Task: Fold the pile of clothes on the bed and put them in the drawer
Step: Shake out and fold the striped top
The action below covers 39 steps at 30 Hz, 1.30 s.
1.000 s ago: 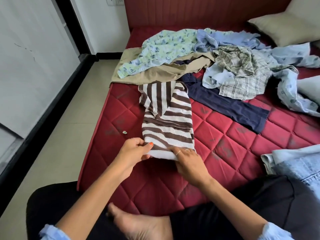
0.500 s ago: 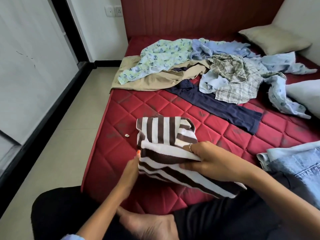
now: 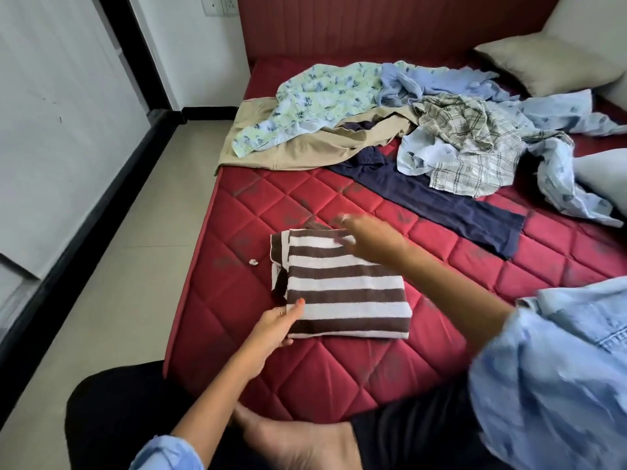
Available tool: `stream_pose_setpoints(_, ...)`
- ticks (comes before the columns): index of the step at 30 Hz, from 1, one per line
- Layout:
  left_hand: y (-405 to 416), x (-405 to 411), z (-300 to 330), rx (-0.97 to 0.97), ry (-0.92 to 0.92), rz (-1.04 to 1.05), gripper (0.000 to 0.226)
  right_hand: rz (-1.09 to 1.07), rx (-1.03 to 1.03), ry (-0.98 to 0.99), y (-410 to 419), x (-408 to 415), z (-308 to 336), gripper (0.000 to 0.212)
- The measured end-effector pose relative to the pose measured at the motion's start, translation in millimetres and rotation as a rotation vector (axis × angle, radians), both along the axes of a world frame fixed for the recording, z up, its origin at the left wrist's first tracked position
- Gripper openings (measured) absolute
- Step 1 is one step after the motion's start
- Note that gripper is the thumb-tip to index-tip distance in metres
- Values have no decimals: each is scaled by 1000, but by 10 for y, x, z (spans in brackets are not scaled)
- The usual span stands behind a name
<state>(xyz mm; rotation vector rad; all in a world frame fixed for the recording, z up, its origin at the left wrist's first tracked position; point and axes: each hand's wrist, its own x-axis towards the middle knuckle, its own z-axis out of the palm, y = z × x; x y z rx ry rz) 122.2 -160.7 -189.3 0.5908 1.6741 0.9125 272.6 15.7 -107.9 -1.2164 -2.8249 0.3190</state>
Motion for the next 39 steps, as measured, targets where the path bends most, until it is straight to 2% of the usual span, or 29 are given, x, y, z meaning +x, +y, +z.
stream_pose_setpoints(2,-11,17,-32,18,45,-36,19,108,23,27,-413,135,-374,48)
stream_pose_setpoints(4,5,43,-74,43,90,-39,19,176,112,-4,-742,341,-791,67)
stream_pose_setpoints(6,46,63,-108,35,138,-51,21,180,147,-65,-977,497,-1105,82)
stream_pose_setpoints(8,95,62,-112,-3,196,-88,25,148,166,-74,-1083,535,-1305,88)
stream_pose_setpoints(16,313,145,189,-95,380,-197,24,46,256,49,-1055,323,-1160,58)
stream_pose_setpoints(19,337,144,354,-85,314,-203,30,27,211,132,-1016,320,-946,59)
stream_pose_setpoints(21,338,113,511,-36,237,-136,34,5,205,120,-967,332,-758,63)
stream_pose_setpoints(23,337,88,672,50,248,-54,41,-29,202,118,-929,339,-511,57)
stream_pose_setpoints(25,341,60,833,142,292,40,46,-134,130,153,-840,331,-299,42)
stream_pose_setpoints(27,345,33,967,208,282,113,41,-248,52,196,-755,363,-43,31)
stream_pose_setpoints(30,344,-11,1086,251,271,144,37,-345,-143,407,-636,523,320,18)
stream_pose_setpoints(31,337,-22,1105,252,284,133,35,-377,-222,466,-630,616,432,13)
stream_pose_setpoints(33,319,-16,1114,236,290,95,32,-465,-385,587,-651,829,594,17)
stream_pose_setpoints(36,317,65,1105,185,254,5,29,-590,-654,790,-828,1162,803,5)
stream_pose_setpoints(39,364,214,1062,140,228,-103,25,-725,-782,887,-1067,1517,968,14)
